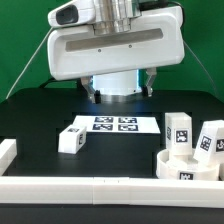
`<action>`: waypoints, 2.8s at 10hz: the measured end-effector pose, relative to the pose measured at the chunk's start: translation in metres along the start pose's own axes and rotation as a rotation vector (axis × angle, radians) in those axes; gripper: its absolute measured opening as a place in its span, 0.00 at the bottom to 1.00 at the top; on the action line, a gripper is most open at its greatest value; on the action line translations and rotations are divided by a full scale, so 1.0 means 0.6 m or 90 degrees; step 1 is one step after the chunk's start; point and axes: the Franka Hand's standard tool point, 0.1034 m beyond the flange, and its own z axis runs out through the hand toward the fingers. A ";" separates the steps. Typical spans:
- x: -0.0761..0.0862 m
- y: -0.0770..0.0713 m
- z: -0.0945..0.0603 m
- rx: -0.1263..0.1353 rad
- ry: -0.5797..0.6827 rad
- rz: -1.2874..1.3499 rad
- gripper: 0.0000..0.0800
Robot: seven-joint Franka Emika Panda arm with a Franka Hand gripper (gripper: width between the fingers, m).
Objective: Assemble stool
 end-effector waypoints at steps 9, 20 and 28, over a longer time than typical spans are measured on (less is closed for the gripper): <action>-0.038 0.135 0.056 -0.038 -0.009 0.078 0.81; -0.119 0.180 0.120 0.021 -0.274 0.244 0.81; -0.153 0.176 0.148 0.106 -0.656 0.236 0.81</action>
Offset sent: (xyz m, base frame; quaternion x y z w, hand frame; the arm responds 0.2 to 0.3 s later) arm -0.0201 -0.0728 -0.0402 -0.0720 -0.0062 0.0419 0.9965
